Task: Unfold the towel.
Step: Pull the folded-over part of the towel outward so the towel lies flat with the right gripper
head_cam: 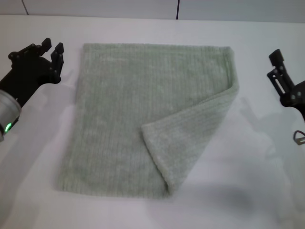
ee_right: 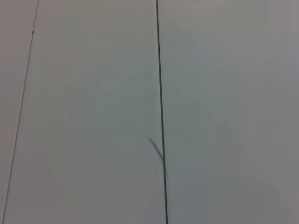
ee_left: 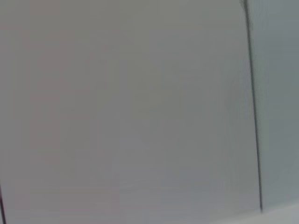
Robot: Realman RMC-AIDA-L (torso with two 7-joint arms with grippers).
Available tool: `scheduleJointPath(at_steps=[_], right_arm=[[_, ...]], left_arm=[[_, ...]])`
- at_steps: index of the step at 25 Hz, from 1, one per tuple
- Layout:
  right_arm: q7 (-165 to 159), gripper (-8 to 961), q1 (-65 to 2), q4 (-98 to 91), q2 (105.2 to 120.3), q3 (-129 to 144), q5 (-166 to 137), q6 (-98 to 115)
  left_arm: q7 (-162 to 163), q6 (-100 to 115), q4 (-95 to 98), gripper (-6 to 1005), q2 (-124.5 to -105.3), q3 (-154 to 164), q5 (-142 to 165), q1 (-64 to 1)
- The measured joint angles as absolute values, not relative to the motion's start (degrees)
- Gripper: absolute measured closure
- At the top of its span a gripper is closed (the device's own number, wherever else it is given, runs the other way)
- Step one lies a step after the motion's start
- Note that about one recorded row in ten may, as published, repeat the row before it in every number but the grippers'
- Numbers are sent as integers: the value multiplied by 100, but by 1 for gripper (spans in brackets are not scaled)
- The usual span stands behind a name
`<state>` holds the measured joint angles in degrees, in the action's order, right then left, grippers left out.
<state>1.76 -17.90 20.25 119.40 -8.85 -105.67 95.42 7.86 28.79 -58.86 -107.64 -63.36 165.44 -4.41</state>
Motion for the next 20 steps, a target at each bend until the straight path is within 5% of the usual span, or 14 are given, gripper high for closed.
scheduleJointPath(at_steps=[6,9,10,11,14,20], right_arm=[[117,133,-2077,2732,11722,-1004,-10601,8768],[104,133,-2400,3410,11424,-1035,-10621,8009],[142,133,-2645,3921,11191,-1176,-10623,7360],[142,133,-2645,3921,11191,-1176,-10623,7360],[215,133,-2972,4485,10926,-1514,-10624,6447],[1573,134,-2834,6022,10695,-3201,-10730,4079]], left_arm=[[872,-471,-7568,786,-10590,-6585,16536,-585],[266,-1978,-8269,848,-10885,-6996,16518,-635],[-330,-2729,-8623,869,-11229,-7336,16501,-620],[-330,-2729,-8623,895,-11229,-7336,16501,-620],[-1051,-3391,-8889,975,-11738,-7812,16421,-624],[-1463,-4343,-8773,1001,-11786,-8322,15500,-1197]])
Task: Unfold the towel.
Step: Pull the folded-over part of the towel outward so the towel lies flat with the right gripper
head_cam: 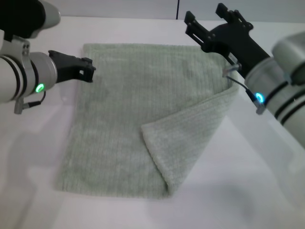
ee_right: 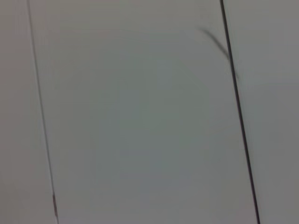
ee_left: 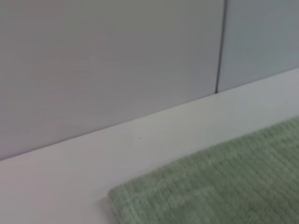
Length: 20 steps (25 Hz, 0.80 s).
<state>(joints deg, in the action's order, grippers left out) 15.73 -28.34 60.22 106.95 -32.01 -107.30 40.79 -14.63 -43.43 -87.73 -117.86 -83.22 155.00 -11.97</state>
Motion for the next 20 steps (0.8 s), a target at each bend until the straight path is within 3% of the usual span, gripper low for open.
scheduleJointPath(at_steps=[2,4,5,6,8,9,10,13,15,20], right_arm=[[1799,134,-2705,6295,10707,-3591,-10799,3513],[2091,135,-2387,6808,10837,-4489,-11036,2196],[2287,135,-2076,7259,11066,-5319,-11362,944],[2287,135,-2076,7259,11066,-5319,-11362,944],[2419,136,-1763,7774,11356,-6081,-11791,-323],[2444,136,-1591,8072,11530,-6485,-12043,-1003],[2414,136,-1359,8571,11810,-7161,-12460,-2292],[2192,136,-1311,8958,11902,-7618,-12656,-3346],[1746,136,-1535,9257,11788,-8005,-12735,-4548],[1630,136,-2136,9194,11874,-8724,-12884,-6363]], left_arm=[[-1471,-4418,-8706,1001,-11803,-8438,15453,-1262],[-1459,-4491,-8647,1001,-11804,-8502,15435,-1359],[-1441,-4536,-8582,1001,-11802,-8537,15412,-1440],[-1441,-4536,-8582,1001,-11802,-8537,15412,-1440],[-1441,-4567,-8513,1001,-11804,-8607,15404,-1498],[-1438,-4582,-8466,1001,-11810,-8644,15398,-1544],[-1427,-4630,-8389,1001,-11816,-8669,15370,-1636],[-1421,-4723,-8310,1001,-11814,-8678,15340,-1736],[-1426,-4808,-8254,1001,-11809,-8700,15331,-1804],[-1461,-4885,-8147,1001,-11814,-8711,15326,-1988]])
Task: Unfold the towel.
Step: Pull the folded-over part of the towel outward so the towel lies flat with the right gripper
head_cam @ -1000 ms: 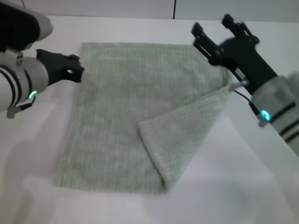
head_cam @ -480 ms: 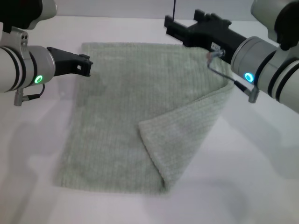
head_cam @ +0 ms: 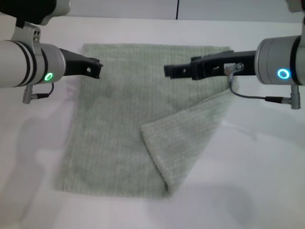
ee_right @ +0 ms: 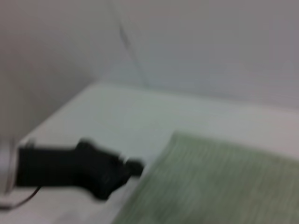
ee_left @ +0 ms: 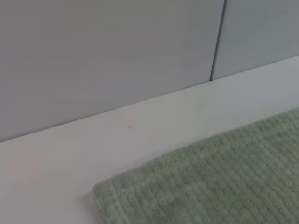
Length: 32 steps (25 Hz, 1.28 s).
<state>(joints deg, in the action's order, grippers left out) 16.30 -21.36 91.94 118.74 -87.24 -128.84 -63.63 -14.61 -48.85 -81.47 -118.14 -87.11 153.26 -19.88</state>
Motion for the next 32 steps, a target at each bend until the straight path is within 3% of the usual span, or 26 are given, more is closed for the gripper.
scheduleJointPath(at_steps=[10,32], right_arm=[[1323,137,-2940,8951,11885,-8731,-13545,-7763],[1102,137,-3712,7752,11904,-7735,-13811,-6758]], left_arm=[[-1451,-4958,-7789,1001,-11823,-8732,15328,-2292],[-1456,-5222,-6936,1001,-11820,-8813,15364,-2854]])
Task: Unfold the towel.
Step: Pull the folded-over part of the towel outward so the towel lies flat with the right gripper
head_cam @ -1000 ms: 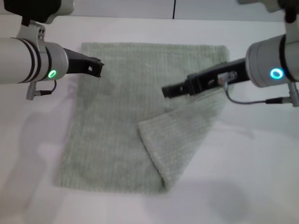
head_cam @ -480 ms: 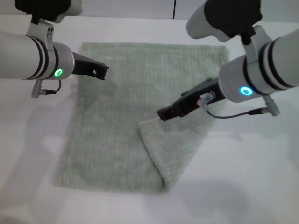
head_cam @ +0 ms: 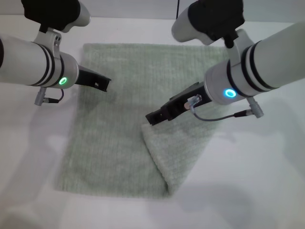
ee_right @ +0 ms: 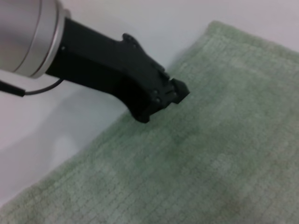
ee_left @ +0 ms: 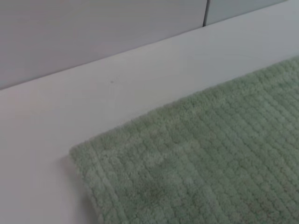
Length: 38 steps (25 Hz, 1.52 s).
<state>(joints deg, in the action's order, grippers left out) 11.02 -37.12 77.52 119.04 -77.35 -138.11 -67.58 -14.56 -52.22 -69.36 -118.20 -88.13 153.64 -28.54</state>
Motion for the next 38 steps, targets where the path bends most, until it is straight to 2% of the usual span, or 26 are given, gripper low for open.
scheduleJointPath(at_steps=[11,38], right_arm=[[1412,136,-4016,6983,11910,-7430,-13240,-6382],[1482,217,-4449,6157,11918,-6951,-13191,-5714]], left_arm=[[-1485,-5200,-6926,1001,-11816,-8827,15380,-2871],[-1581,-5552,-6881,1001,-11819,-8797,15376,-2944]])
